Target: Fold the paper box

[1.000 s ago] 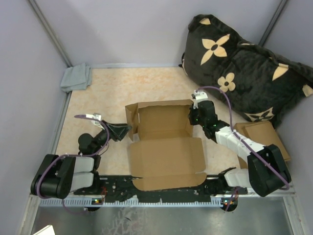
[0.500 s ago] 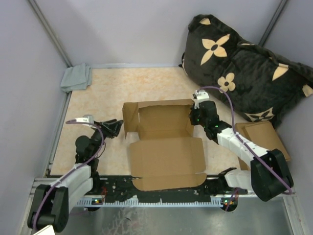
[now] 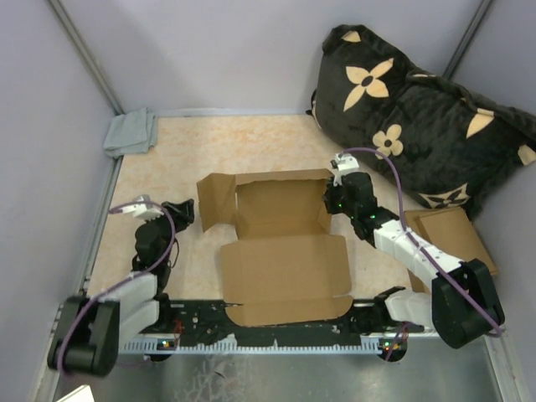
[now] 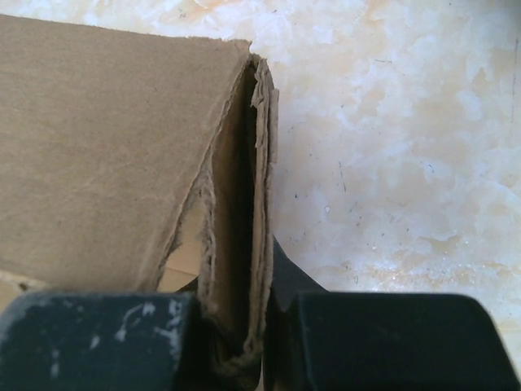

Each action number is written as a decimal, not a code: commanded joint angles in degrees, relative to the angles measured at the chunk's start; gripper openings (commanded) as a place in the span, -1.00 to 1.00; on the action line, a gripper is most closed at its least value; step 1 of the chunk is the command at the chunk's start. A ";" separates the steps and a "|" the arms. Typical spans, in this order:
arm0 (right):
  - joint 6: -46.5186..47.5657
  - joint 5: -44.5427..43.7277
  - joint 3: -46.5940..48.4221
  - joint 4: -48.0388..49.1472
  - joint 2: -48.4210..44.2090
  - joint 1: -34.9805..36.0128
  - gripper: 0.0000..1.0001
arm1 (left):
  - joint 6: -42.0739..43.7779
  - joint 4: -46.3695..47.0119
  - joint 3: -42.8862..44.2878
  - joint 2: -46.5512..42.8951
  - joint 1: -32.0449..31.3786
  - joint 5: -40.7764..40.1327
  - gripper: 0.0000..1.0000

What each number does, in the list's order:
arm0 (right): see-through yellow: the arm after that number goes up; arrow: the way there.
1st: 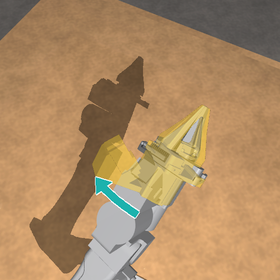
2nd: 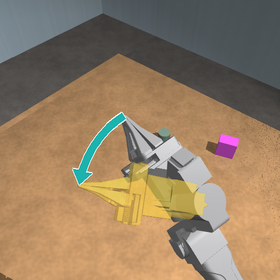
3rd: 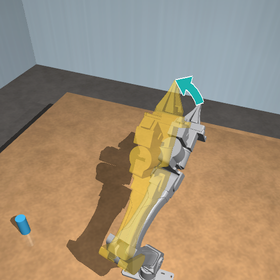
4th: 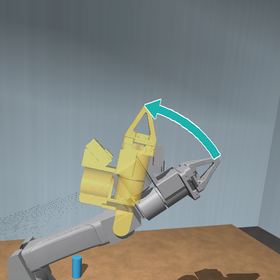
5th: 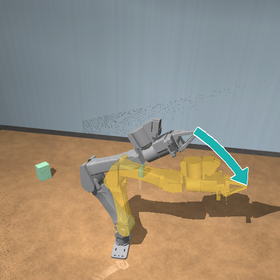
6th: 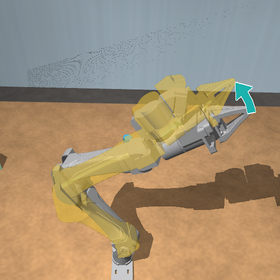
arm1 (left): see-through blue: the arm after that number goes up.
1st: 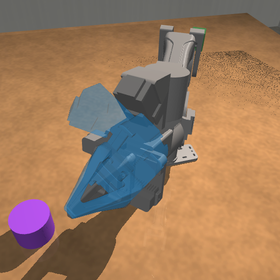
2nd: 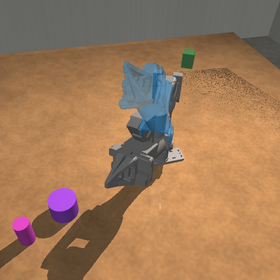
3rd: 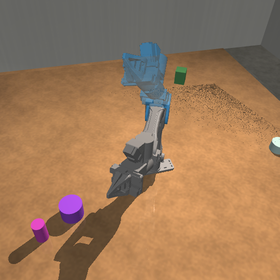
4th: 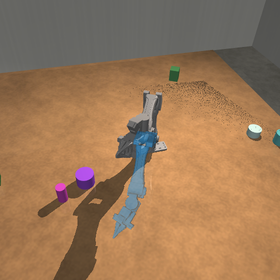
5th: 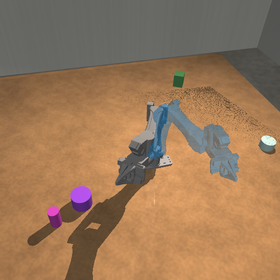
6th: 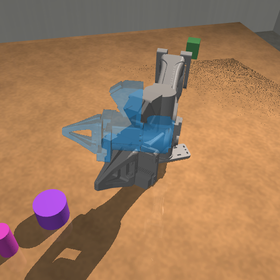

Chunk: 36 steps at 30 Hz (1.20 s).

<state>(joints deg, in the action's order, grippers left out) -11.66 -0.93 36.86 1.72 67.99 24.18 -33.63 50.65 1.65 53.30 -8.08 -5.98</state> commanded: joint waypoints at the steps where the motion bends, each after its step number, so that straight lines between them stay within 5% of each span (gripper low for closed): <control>1: -0.50 5.28 0.97 1.83 -1.31 -0.27 -0.87 | 0.02 10.96 4.84 13.99 0.25 5.03 0.26; 11: 1.06 8.24 2.86 -0.13 0.46 -0.28 -0.85 | -9.52 51.92 1.33 37.64 3.25 22.15 0.06; 19: 1.45 7.27 3.30 -0.58 1.39 -0.28 -0.84 | -16.26 51.92 5.00 37.17 3.42 42.86 -0.06; 26: 1.64 7.34 3.82 -1.03 1.56 -0.31 -0.84 | -17.60 46.70 2.39 27.88 3.25 44.57 -0.05; 36: 1.27 9.06 3.62 -0.15 1.45 -0.29 -0.83 | -5.46 19.88 4.13 14.19 -3.51 40.86 -0.03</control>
<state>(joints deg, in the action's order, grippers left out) -10.04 3.14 37.65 1.13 69.78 23.81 -45.60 80.14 3.22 70.72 -8.67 36.45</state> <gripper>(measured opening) 0.087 0.482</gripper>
